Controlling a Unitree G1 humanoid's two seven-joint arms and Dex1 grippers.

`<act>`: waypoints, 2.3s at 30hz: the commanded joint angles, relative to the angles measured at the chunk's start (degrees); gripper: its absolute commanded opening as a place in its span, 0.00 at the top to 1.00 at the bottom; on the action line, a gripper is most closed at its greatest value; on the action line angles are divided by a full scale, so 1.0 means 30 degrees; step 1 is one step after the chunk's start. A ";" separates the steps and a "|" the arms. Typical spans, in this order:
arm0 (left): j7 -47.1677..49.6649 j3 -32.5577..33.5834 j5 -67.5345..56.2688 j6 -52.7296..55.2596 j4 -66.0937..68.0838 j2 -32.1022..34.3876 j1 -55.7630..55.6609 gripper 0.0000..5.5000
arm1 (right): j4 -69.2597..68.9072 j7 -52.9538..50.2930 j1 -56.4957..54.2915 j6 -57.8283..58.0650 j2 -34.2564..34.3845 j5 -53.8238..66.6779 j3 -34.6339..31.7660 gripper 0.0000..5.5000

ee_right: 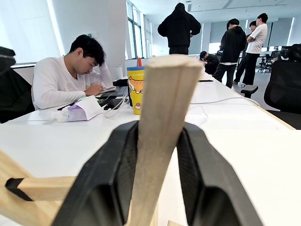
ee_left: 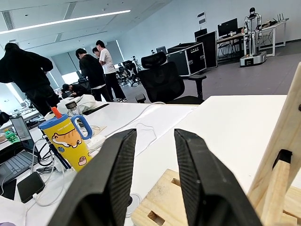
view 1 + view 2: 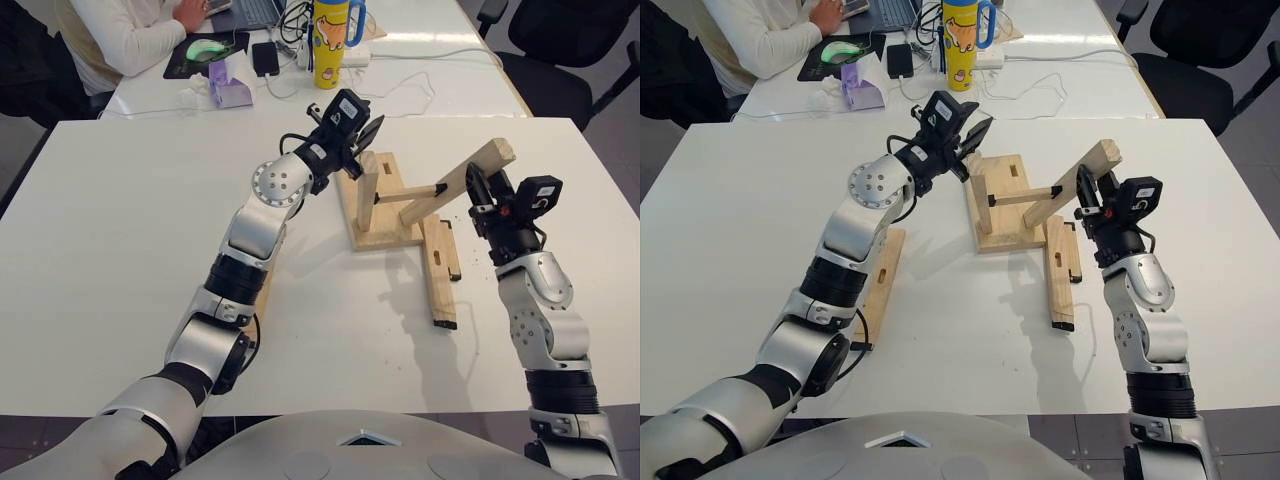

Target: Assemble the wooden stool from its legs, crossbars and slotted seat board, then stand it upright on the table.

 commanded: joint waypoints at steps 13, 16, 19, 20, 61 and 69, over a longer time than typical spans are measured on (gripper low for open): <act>0.0316 0.0086 -0.0213 0.0009 -0.1874 -0.1032 -0.0900 0.73 | -0.0929 0.1748 0.0947 0.4688 0.1482 0.1470 0.3066 0.80; 0.0397 0.0166 -0.0180 0.0064 -0.1991 -0.0998 -0.0663 0.73 | -0.1411 0.1647 0.0665 0.4494 0.1619 0.1858 0.2760 0.71; 0.0555 0.0153 -0.0141 0.0064 -0.2066 -0.0882 -0.0463 0.73 | -0.1851 0.1610 0.0225 0.4961 0.1855 0.1777 0.2429 0.65; 0.0609 0.0157 -0.0132 0.0065 -0.2107 -0.0839 -0.0378 0.73 | -0.1978 0.1637 0.0071 0.5163 0.1955 0.1698 0.2288 0.65; 0.3486 0.3312 0.0312 0.1533 -0.7106 0.2963 0.6863 0.73 | 0.2275 0.7507 -0.5614 0.4527 -0.2688 -0.1208 -0.3509 0.65; 0.3623 0.3358 0.0229 0.1370 -0.6788 0.2873 0.6407 0.73 | -0.1331 0.2048 -1.5155 0.7394 0.0297 0.3074 -0.4258 0.89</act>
